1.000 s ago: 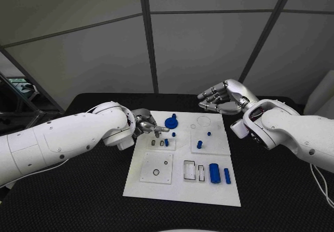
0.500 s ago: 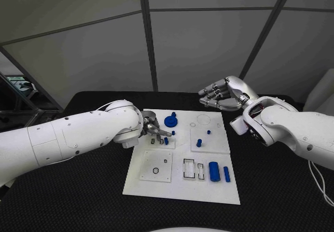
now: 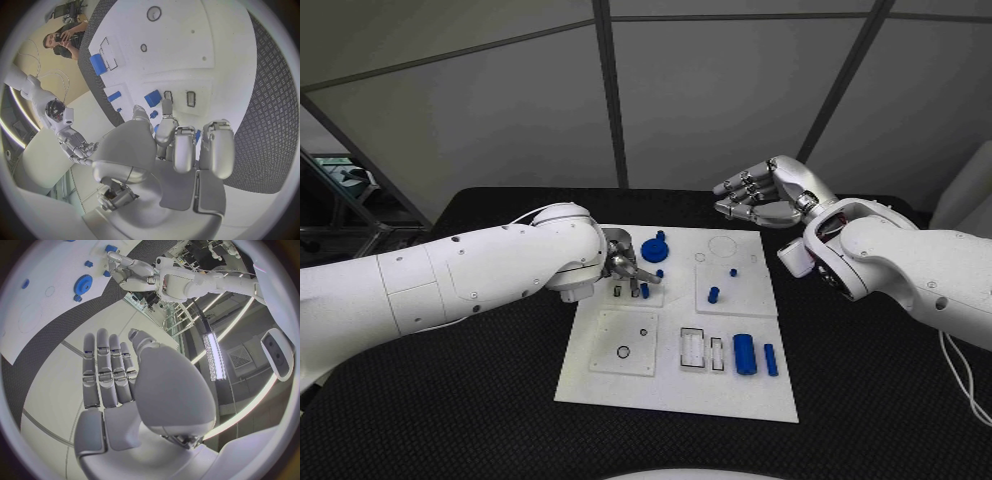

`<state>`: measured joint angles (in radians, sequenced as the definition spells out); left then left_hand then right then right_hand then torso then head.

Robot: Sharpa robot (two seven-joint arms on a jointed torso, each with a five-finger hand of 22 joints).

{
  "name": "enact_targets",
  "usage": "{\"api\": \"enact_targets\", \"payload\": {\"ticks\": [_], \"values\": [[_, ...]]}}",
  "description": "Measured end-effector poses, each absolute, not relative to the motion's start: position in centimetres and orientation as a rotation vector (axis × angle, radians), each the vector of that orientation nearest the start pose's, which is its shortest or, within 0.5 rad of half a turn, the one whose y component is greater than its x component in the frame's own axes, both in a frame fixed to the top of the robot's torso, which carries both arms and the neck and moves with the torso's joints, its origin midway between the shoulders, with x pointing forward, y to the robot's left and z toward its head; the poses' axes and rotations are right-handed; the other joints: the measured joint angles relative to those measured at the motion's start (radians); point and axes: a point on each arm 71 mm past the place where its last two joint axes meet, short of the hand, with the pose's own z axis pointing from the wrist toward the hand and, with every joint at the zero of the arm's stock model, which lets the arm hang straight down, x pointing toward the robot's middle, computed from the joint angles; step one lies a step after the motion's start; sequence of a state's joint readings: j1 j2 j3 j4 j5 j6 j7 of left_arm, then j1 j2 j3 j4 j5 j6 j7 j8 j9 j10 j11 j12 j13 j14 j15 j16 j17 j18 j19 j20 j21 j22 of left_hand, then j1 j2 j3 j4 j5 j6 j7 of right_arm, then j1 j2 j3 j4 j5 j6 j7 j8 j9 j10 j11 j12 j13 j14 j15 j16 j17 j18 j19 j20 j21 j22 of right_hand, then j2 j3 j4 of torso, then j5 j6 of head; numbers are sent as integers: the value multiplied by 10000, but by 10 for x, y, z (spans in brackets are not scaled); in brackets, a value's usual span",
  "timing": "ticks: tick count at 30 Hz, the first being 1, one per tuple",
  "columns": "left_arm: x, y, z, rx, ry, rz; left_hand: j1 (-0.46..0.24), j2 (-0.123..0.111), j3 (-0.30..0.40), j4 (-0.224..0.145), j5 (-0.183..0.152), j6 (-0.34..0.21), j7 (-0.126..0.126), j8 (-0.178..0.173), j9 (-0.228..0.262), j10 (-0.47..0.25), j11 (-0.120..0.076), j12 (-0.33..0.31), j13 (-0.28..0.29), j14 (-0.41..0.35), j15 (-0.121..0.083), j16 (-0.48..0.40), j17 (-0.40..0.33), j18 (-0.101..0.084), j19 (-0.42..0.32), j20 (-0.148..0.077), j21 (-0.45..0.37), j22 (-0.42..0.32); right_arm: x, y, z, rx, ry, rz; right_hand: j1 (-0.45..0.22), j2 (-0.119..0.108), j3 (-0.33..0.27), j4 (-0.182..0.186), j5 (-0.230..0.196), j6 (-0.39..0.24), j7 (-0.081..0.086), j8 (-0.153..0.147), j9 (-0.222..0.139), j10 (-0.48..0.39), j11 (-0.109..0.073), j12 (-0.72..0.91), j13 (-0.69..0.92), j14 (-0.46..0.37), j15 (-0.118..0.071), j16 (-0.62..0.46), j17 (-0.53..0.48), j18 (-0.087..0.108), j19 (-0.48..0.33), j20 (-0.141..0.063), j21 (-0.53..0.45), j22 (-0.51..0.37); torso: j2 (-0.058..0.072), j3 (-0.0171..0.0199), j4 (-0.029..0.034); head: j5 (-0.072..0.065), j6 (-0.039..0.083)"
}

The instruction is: Assemble the parts on the task board

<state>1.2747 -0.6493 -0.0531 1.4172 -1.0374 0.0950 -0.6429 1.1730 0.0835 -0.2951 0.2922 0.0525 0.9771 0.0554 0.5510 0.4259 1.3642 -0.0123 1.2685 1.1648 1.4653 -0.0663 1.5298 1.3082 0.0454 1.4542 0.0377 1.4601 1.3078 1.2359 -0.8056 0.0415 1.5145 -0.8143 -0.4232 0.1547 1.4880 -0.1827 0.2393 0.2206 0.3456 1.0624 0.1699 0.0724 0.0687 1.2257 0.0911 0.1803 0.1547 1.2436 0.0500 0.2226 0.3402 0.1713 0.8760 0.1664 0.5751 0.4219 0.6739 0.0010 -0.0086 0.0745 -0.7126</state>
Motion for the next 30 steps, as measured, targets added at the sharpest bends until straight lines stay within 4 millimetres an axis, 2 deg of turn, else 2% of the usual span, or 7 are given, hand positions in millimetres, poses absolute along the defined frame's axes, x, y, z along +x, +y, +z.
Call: {"api": "enact_targets", "payload": {"ticks": [9,16,18,30], "values": [[503,151,-201,-1952,23002,-3668,78,78,0,0,0,-36,36,69,78,0,0,-42,-52,0,0,0,-1,-1,0,0,0,0,504,-187,-128,3555,14777,11491,0,0,0,0,0,0,0,0,1,37,37,0,-18,0,0,-43,-14,-1,0,0,-63,-17,0,-1,7,2,-28],[503,148,-201,-1797,23098,-3681,238,23,56,-56,0,-71,0,153,206,-1,1,-67,-76,0,0,0,-1,0,0,0,40,-1,506,-187,-129,3581,14792,11461,-55,55,0,0,49,0,-1,0,1,36,37,0,-34,0,0,-43,-16,-1,0,0,-63,-31,-4,-1,7,8,-34],[503,148,-201,-1750,23140,-3669,302,88,56,-56,0,-71,0,153,237,-1,1,-67,-75,0,0,0,-1,0,-1,0,40,-1,506,-187,-129,3591,14795,11446,-55,55,0,0,49,0,0,0,1,36,36,0,-45,0,0,-43,-22,-1,0,0,-63,-31,-5,-2,7,8,-38],[502,147,-203,-1559,23355,-3563,381,87,83,-83,0,-143,0,195,316,-1,1,-67,-79,0,0,0,-2,-1,73,2,78,-1,507,-187,-129,3625,14812,11401,-54,55,0,0,97,0,0,0,2,36,36,0,-55,36,36,-90,-30,-2,0,0,-109,-49,-10,-6,9,8,-45]]}}
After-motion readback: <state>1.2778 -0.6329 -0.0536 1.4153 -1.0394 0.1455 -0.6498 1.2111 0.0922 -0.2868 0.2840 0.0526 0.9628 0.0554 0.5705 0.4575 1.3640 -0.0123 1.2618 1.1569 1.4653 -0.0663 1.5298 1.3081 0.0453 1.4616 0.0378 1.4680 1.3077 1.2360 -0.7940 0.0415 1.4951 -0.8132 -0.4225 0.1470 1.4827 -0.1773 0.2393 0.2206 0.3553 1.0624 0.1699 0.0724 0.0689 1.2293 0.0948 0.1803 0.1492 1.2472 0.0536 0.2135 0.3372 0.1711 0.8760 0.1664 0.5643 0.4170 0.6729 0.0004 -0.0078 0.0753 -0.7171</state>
